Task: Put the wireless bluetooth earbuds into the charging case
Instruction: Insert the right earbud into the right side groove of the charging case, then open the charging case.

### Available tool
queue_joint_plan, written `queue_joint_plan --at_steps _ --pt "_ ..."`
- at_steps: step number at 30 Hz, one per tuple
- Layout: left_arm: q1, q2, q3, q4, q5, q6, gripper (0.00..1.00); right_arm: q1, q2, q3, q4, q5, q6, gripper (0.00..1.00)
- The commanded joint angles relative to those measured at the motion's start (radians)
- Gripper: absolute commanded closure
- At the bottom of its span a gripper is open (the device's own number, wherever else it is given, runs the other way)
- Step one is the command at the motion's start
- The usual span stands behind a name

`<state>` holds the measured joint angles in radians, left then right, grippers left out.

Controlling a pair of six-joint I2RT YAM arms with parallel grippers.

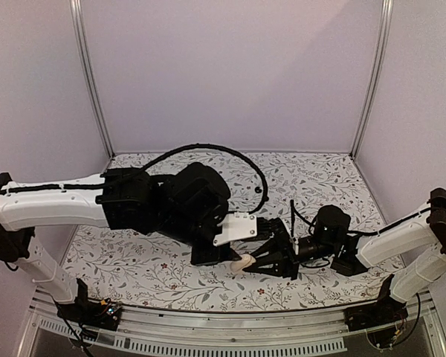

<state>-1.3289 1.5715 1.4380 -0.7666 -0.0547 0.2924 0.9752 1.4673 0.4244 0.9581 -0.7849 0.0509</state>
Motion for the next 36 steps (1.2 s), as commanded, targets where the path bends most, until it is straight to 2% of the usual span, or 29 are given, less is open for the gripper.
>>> queue_joint_plan --at_steps 1,9,14,21,30,36 --pt "0.004 -0.118 -0.012 0.074 -0.014 0.021 0.58 0.015 -0.013 -0.013 0.056 -0.038 0.001 1.0" --pt "0.071 -0.284 -0.2 0.229 0.029 -0.11 0.54 0.0 -0.008 -0.019 0.118 -0.015 0.069 1.0" --pt "0.077 -0.296 -0.317 0.333 -0.004 -0.24 0.48 -0.012 -0.044 -0.031 0.124 0.053 0.132 1.0" --pt "0.072 -0.215 -0.328 0.457 0.047 -0.291 0.39 -0.012 -0.075 -0.019 0.07 0.085 0.133 1.0" --pt "0.073 -0.171 -0.319 0.484 0.12 -0.276 0.39 -0.01 -0.085 -0.009 0.032 0.099 0.117 1.0" --pt "0.075 -0.143 -0.31 0.456 0.087 -0.277 0.4 -0.01 -0.094 -0.009 0.031 0.105 0.115 1.0"
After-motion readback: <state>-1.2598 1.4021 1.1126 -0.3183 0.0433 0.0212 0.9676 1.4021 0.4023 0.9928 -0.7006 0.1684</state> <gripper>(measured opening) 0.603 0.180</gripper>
